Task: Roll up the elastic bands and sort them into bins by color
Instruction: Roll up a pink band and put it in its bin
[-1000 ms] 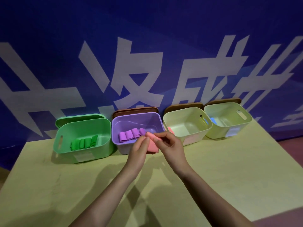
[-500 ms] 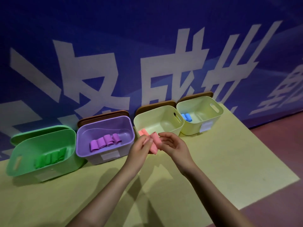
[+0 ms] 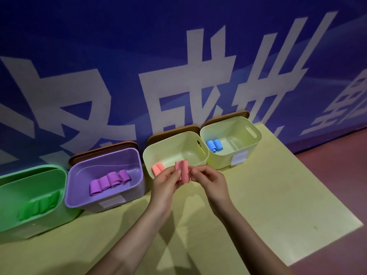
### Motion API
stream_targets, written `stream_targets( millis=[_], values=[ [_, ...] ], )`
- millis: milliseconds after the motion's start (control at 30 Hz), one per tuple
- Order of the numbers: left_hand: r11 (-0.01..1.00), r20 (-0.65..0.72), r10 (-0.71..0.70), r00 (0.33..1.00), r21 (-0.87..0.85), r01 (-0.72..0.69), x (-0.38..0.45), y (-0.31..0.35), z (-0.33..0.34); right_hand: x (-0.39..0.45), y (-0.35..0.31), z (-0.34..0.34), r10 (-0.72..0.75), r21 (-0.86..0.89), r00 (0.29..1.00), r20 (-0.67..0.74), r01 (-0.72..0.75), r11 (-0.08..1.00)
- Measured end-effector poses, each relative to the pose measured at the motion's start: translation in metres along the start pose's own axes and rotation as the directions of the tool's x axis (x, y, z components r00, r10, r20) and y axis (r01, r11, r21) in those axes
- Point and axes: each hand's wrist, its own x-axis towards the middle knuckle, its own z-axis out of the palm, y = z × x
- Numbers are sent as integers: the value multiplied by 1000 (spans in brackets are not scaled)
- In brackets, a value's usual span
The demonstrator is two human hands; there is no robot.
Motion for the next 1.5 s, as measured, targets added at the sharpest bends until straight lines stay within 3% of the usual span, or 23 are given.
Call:
stream_targets(
  millis=[167, 467, 567, 700, 767, 867, 967, 1033, 1133, 1233, 1500],
  values=[
    [992, -8, 38, 999, 118, -37, 14, 3, 7, 24, 6, -4, 77, 97, 996, 50, -81, 992],
    [901, 87, 115, 990, 411, -141, 63, -8, -1, 67, 25, 1, 169, 80, 980, 102, -177, 981],
    [912, 40, 84, 996, 399, -93, 78, -10, -5, 83, 26, 3, 201, 74, 974, 107, -209, 975],
    [890, -89, 113, 990, 452, -61, 108, -8, -19, 120, 29, 14, 324, -87, 934, 153, -314, 946],
    [870, -146, 170, 974, 486, -79, 120, -3, -28, 149, 32, 24, 406, -248, 893, 193, -356, 901],
    [811, -251, 265, 931, 581, -74, 132, -1, -51, 191, 48, 42, 523, -531, 827, 206, -355, 770],
    [734, -268, 296, 917, 679, -39, 143, -10, -75, 220, 80, 55, 620, -735, 767, 164, -325, 596],
    [654, -247, 311, 918, 756, -18, 145, -17, -88, 231, 102, 63, 666, -826, 727, 165, -267, 496],
    [595, -268, 328, 906, 804, 23, 143, -28, -106, 240, 124, 75, 706, -844, 689, 164, -272, 462],
    [607, -325, 308, 894, 791, 78, 139, -38, -118, 242, 135, 80, 655, -893, 728, 200, -139, 427],
    [688, -334, 240, 911, 721, 83, 136, -52, -117, 239, 150, 78, 551, -905, 817, 172, -90, 415]
  ],
)
